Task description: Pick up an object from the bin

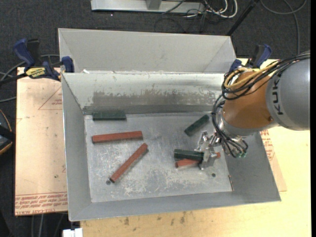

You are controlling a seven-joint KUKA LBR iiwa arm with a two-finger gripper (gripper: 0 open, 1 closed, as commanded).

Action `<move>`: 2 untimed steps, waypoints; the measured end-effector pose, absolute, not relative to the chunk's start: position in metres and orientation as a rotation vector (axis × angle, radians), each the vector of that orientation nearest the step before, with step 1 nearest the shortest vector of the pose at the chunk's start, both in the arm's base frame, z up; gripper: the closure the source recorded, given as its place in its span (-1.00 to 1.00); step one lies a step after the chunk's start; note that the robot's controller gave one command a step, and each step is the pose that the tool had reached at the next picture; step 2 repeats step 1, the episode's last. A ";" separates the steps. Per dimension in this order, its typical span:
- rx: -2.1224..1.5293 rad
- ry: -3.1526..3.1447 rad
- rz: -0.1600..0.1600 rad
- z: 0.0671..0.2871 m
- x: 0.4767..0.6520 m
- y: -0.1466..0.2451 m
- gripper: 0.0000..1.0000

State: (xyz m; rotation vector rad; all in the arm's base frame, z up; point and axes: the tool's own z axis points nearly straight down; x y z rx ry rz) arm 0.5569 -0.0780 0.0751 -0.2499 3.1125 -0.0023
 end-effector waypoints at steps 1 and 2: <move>-0.200 3.123 -0.004 0.257 0.554 -0.089 1.00; -0.200 3.123 -0.004 0.257 0.554 -0.089 1.00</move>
Offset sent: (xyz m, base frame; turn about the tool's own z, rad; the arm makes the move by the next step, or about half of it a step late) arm 0.0000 0.0000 0.0000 0.0000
